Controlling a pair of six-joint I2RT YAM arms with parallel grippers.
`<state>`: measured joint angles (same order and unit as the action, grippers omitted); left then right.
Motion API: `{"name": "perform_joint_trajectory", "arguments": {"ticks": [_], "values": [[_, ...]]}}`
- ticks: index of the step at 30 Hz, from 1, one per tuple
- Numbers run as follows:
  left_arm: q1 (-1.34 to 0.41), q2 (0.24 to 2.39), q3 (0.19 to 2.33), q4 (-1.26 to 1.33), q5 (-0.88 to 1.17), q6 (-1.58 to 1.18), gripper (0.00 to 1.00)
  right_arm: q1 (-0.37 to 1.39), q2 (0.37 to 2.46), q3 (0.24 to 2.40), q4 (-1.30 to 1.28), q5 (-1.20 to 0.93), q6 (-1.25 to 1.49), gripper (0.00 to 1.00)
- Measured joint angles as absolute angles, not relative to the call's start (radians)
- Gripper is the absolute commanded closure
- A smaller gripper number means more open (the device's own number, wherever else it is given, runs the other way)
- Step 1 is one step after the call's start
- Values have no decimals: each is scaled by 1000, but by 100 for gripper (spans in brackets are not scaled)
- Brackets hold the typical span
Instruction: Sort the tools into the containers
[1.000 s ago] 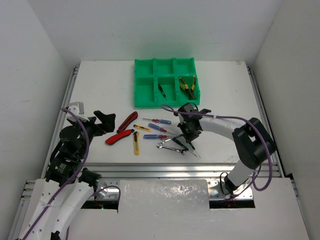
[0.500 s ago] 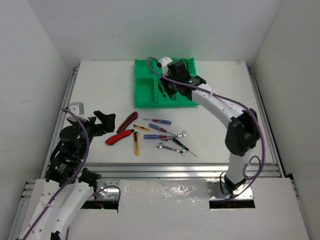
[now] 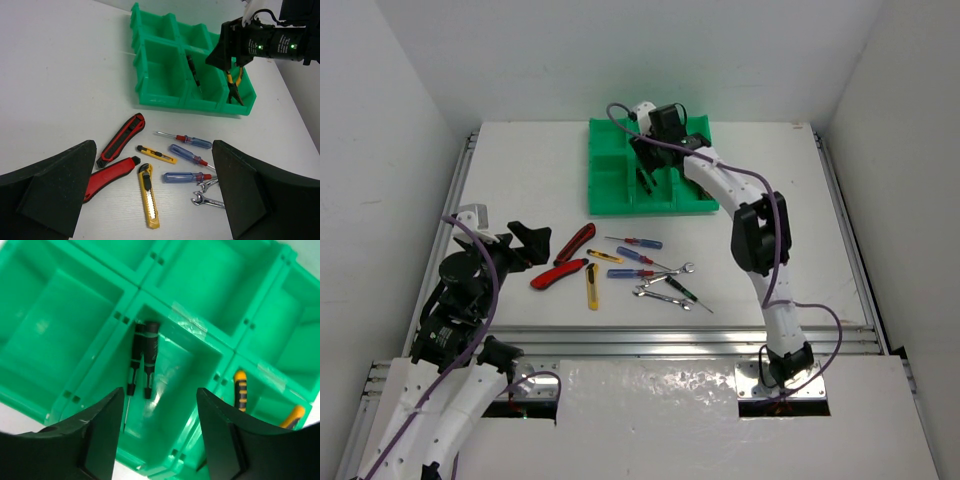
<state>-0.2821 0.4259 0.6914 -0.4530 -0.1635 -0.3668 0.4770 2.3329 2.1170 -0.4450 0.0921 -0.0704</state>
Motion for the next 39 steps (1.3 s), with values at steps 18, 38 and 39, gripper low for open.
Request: {"name": "perform_joint_trajectory", "arguments": {"ticks": [18,38,39], "values": [[-282,442,691,-453,-156,-364,0,635,1494,1026,-614,-8,214,53],[-283,440,691,-453,-156,-364,0,683,1731,923,-479,20,244,82],[-283,440,691,-453,-156,-364,0,685,1731,923,-478,26,243,85]]}}
